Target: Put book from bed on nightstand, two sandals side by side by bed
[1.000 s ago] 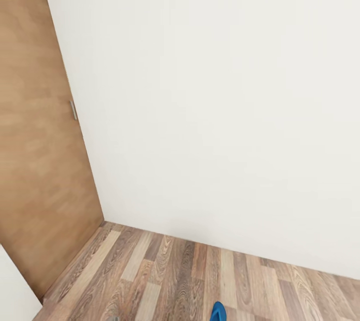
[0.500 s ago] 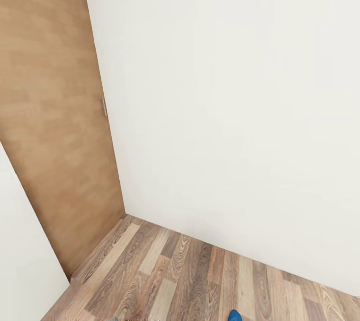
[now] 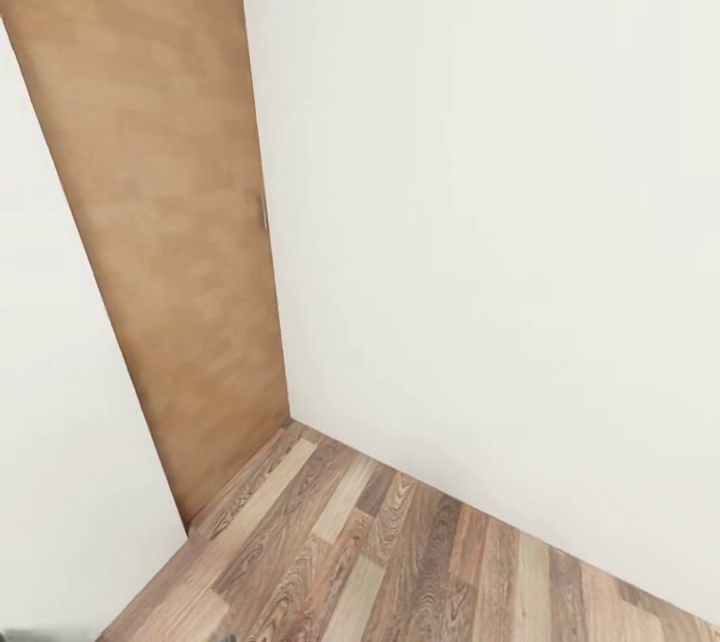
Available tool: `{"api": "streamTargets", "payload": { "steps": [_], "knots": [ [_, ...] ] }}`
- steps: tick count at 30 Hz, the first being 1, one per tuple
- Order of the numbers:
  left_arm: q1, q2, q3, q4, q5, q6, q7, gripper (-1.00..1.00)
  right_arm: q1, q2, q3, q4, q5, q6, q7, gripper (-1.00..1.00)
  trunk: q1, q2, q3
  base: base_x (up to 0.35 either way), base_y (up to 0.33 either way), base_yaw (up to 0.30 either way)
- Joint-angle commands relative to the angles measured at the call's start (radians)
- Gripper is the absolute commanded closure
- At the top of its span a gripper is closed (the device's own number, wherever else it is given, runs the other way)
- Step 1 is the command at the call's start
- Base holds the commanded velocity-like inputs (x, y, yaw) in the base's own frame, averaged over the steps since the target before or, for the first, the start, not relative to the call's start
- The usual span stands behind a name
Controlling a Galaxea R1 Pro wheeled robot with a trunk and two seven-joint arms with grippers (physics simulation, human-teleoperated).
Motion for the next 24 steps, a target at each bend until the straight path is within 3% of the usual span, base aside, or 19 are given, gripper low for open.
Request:
{"api": "streamTargets", "payload": {
  "steps": [1,9,16,24],
  "knots": [
    [-0.001,0.000,0.001,0.001,0.011,-0.002,-0.008,-1.00,0.000,-0.001,0.004,0.000,-0.010,-0.003,0.001,-1.00,0.000,0.000,-0.001,0.000,0.000,0.292],
    [-0.001,0.000,0.001,0.001,0.011,-0.002,-0.008,-1.00,0.000,-0.001,0.005,0.000,-0.010,-0.003,0.001,-1.00,0.000,0.000,-0.001,0.021,0.000,0.237],
    [-0.001,0.000,0.001,0.001,0.011,-0.002,-0.008,-1.00,0.000,-0.001,0.005,-0.001,-0.010,-0.003,0.001,-1.00,0.000,0.000,-0.001,0.140,0.000,0.032],
    [-0.001,0.000,0.001,0.001,0.011,-0.002,-0.008,-1.00,0.000,-0.001,0.005,-0.001,-0.010,-0.003,0.001,-1.00,0.000,0.000,-0.001,0.293,0.000,0.003]
  ]
}}
